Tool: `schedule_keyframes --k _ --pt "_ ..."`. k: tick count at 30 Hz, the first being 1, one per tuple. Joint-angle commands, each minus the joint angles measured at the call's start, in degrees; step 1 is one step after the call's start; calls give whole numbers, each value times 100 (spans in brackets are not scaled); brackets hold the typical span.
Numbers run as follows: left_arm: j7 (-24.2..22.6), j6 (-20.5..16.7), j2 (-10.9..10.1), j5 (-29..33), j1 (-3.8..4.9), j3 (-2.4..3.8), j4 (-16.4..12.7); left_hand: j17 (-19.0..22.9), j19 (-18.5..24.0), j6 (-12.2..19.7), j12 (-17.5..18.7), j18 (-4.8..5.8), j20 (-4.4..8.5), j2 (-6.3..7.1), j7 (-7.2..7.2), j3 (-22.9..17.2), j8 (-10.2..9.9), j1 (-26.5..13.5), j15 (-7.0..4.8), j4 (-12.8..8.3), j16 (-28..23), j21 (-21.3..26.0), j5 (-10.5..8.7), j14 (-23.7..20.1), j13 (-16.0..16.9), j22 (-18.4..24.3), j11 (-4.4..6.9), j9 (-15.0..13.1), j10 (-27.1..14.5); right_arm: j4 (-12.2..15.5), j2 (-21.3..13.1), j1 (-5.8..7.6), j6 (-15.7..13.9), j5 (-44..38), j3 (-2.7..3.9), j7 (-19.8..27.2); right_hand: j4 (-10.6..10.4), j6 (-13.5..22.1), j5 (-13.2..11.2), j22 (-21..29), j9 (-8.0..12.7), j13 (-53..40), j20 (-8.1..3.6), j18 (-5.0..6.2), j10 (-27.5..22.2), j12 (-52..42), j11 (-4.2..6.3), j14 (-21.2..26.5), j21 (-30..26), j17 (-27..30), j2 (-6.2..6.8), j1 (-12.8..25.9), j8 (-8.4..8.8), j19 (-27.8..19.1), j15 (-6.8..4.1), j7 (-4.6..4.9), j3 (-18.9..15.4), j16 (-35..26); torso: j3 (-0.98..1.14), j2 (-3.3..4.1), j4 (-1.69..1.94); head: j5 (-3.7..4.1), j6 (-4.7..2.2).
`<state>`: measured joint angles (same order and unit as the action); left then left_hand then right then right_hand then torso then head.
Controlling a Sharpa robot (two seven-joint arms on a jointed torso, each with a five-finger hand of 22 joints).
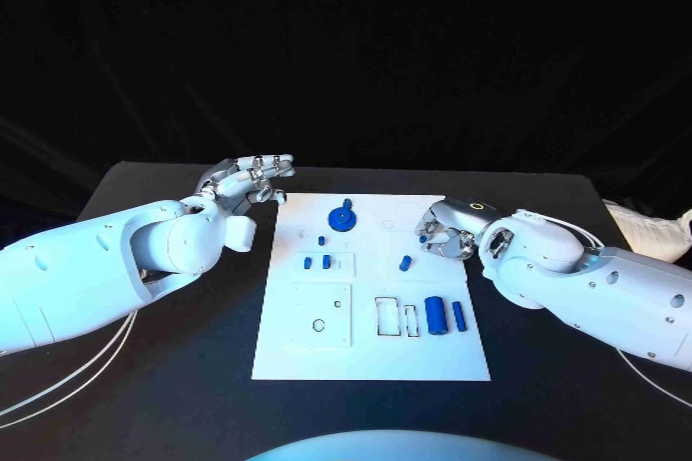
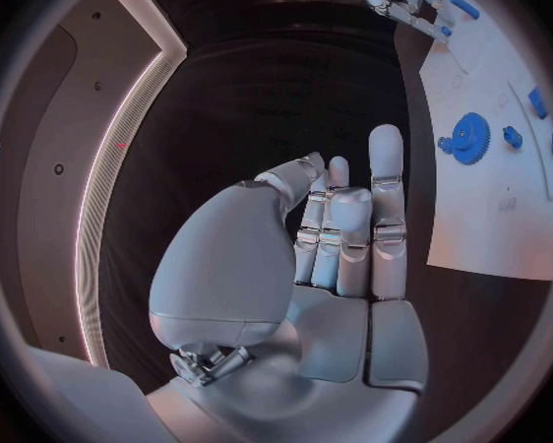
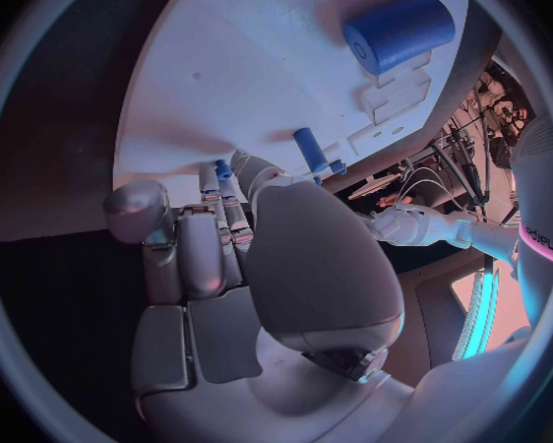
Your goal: Assemble the parts on the task board
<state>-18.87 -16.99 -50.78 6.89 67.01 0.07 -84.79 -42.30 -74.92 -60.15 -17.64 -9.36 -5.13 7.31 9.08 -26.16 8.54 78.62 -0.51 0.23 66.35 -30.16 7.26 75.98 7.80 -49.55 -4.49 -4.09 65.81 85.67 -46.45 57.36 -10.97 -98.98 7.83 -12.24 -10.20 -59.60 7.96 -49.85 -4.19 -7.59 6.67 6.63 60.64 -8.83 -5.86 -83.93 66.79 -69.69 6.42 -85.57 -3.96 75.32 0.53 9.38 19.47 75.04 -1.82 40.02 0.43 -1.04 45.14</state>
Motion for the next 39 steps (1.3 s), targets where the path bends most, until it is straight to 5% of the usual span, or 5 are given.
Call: schedule_keyframes --k 1,8,15,22,39 --pt "-38 117 9 14 3 3 -27 9 32 47 -26 -96 -4 -7 11 2 25 54 16 -40 -29 37 -12 -34 10 6 -2 9 -36 -24 42 -14 221 22 -23 -20 2 -57 -28 5 -7 34 -5 62 50 33 7 -255 25 2 1 52 1 47 17 6 53 27 5 -2 7 -2 8" --pt "-21 132 1 8 3 3 -40 13 32 56 -43 -96 -6 -7 15 11 30 57 19 -50 -28 41 -13 -38 17 8 -6 8 -52 -61 88 -13 374 -59 -51 -100 75 -186 -26 -11 -32 135 -31 60 184 18 47 -256 39 -4 -52 28 -34 62 -17 -36 243 48 -1 2 -6 -13 15" --pt "15 129 2 -14 3 3 -57 7 31 63 -57 -96 -8 -15 18 14 34 59 20 -55 -22 44 -12 -37 22 10 -8 8 -64 -108 131 -11 653 -358 -76 -276 339 -376 -183 -38 -73 260 -71 54 411 37 102 -256 62 28 -172 -100 -75 81 -61 -93 653 46 2 -1 -1 -8 25" --pt "20 129 2 -18 3 3 -63 15 30 80 -78 -96 -11 -22 23 24 38 57 24 -61 -21 48 -14 -41 31 13 -13 8 -89 -121 156 -10 795 -573 -92 -364 544 -588 -166 -122 -132 307 -111 40 702 52 171 -246 123 197 -161 -24 -141 129 -107 -159 882 -47 4 -2 -7 -7 43" --pt "-16 166 14 -35 3 3 -49 41 29 209 -200 -95 -37 23 54 172 46 -61 51 -36 -7 82 7 -60 73 35 -43 16 -199 11 157 -11 54 -642 -95 -397 647 -658 -223 -163 -177 354 -137 29 836 168 192 -250 153 273 -86 231 -135 161 -125 -174 953 -66 4 -5 -4 16 49"
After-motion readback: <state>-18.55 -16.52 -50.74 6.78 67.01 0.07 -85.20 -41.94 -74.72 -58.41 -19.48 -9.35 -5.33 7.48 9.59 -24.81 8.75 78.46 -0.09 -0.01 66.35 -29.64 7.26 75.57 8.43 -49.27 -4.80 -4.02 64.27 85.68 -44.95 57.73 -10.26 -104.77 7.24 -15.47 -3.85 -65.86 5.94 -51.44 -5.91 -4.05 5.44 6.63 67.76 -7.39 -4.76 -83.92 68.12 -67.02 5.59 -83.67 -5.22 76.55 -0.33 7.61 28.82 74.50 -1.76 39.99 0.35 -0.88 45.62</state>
